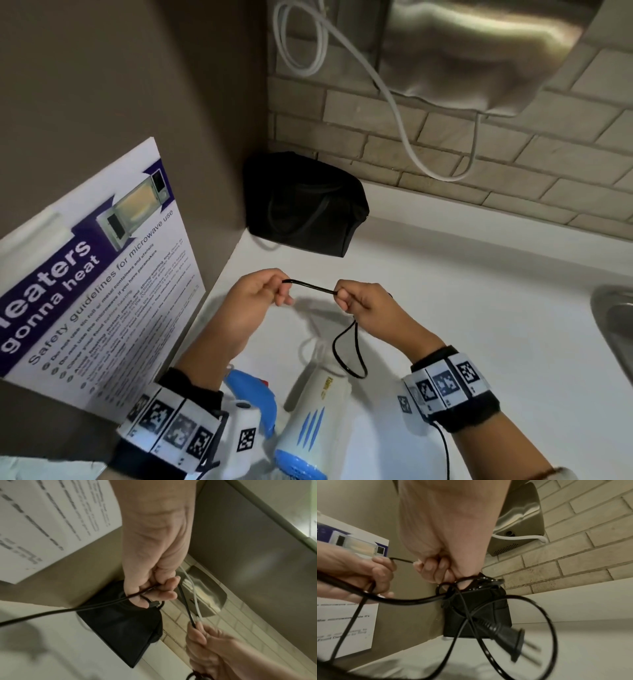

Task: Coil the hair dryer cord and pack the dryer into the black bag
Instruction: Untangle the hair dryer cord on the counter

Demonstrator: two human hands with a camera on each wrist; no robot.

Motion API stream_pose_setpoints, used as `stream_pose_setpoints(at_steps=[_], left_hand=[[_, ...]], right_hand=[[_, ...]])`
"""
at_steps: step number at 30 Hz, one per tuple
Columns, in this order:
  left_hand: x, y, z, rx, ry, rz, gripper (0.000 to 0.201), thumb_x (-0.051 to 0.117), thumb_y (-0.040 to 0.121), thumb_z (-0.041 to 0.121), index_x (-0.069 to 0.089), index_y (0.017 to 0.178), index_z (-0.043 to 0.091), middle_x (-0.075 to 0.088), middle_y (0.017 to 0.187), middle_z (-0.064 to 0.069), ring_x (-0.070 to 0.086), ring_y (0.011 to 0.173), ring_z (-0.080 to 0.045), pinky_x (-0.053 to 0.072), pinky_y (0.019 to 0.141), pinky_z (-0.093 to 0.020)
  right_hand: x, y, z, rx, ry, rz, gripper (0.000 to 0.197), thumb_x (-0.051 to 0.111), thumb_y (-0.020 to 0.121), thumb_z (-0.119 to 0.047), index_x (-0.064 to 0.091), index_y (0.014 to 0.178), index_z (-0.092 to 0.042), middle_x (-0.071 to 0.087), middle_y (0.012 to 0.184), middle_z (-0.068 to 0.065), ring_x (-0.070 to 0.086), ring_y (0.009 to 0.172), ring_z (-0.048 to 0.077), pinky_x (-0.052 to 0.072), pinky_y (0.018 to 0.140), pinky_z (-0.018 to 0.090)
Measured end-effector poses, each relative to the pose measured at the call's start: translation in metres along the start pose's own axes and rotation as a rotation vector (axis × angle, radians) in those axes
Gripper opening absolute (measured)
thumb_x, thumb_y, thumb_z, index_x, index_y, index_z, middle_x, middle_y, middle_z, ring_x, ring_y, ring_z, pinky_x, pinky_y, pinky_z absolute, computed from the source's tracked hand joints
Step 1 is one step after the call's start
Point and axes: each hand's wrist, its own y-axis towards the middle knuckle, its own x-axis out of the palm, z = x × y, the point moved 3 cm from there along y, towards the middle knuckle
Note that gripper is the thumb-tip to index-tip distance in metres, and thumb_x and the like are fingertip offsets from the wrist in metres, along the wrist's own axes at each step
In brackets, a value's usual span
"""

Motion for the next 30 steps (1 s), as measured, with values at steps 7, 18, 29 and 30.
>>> stream_pose_setpoints(at_steps=[7,18,29,30], left_hand=[[-0.027,0.006,-0.017,-0.122,-0.385,0.152,0.045,0.019,0.096,-0.015,0.044,0.067,0.009,0.041,0.058,0.003,0.046,0.052,-0.005,0.045,0.08,-0.023],[-0.037,0.008,-0.061,-0.182,-0.057,0.234,0.025,0.041,0.096,0.012,0.057,0.077,0.011,0.061,0.072,-0.006,0.062,0.073,-0.019,0.048,0.088,-0.041],[0.049,0.004,-0.019,0.07,0.556,-0.216,0.021,0.043,0.082,0.004,0.056,0.075,0.019,0.057,0.076,0.001,0.054,0.074,-0.021,0.04,0.071,-0.025],[0.047,0.003,-0.015,0.084,0.473,-0.194,0.023,0.04,0.078,0.002,0.053,0.068,0.018,0.052,0.069,0.001,0.049,0.067,-0.017,0.038,0.066,-0.025]], right_hand=[[-0.004,0.006,0.027,0.063,0.011,-0.079,0.036,0.041,0.097,-0.009,0.043,0.065,-0.024,0.045,0.054,-0.016,0.037,0.053,0.004,0.032,0.057,0.014],[-0.007,0.0,0.048,0.237,-0.104,-0.051,0.037,0.039,0.093,-0.003,0.04,0.062,-0.022,0.039,0.057,-0.009,0.032,0.053,0.007,0.031,0.054,0.013],[0.014,0.0,-0.005,-0.006,-0.42,-0.097,0.021,0.044,0.078,0.0,0.041,0.075,-0.02,0.043,0.06,-0.006,0.039,0.055,0.016,0.027,0.05,0.027],[0.012,0.0,-0.004,-0.016,-0.377,-0.087,0.024,0.043,0.076,0.002,0.04,0.074,-0.021,0.04,0.056,-0.009,0.037,0.051,0.011,0.026,0.049,0.026]])
